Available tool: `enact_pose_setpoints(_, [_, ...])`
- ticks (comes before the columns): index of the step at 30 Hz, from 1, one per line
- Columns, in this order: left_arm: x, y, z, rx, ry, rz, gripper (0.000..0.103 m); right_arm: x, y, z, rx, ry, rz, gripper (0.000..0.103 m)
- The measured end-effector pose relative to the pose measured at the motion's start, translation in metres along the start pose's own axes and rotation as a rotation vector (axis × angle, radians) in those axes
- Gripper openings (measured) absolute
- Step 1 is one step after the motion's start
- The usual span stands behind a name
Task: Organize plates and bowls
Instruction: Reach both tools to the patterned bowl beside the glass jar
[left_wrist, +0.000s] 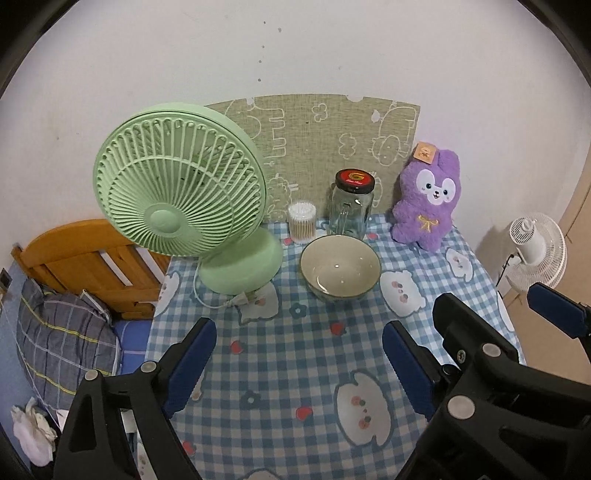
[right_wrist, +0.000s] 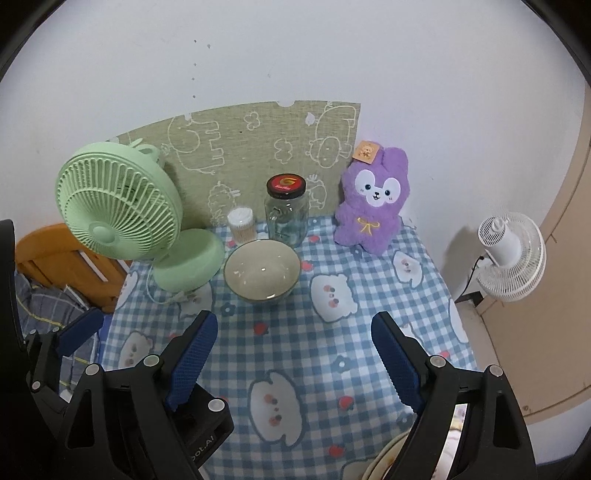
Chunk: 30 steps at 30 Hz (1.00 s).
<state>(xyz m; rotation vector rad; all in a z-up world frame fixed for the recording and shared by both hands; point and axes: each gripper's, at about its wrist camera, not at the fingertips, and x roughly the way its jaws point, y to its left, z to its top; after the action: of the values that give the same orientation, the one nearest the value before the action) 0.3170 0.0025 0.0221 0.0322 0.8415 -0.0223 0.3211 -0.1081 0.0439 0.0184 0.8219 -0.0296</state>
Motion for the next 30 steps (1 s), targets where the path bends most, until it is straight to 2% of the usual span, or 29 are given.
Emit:
enact_pose_setpoints(14, [0.067, -0.025, 0.016, -0.108, 0.035, 0.052, 0.092, 0.076, -0.021, 0.026, -0.084, 0.012, 0.073, 0.088])
enact_pose_setpoints(17, [0.082, -0.027, 0.018, -0.117, 0.044, 0.059, 0.092, 0.095, -0.024, 0.03, -0.081, 0.017, 0.097, 0.088])
enact_pose_setpoints(19, [0.094, -0.028, 0.02, -0.123, 0.049, 0.062, 0.087, 0.109, -0.025, 0.032, -0.091, 0.033, 0.104, 0.088])
enact_pose_setpoints(25, [0.125, -0.027, 0.022, -0.163, 0.072, 0.108, 0.086, 0.14, -0.027, 0.038, -0.113, 0.02, 0.095, 0.087])
enact_pose_setpoints(30, [0.145, -0.027, 0.026, -0.159, 0.048, 0.151, 0.086, 0.165, -0.028, 0.039, -0.111, 0.033, 0.128, 0.083])
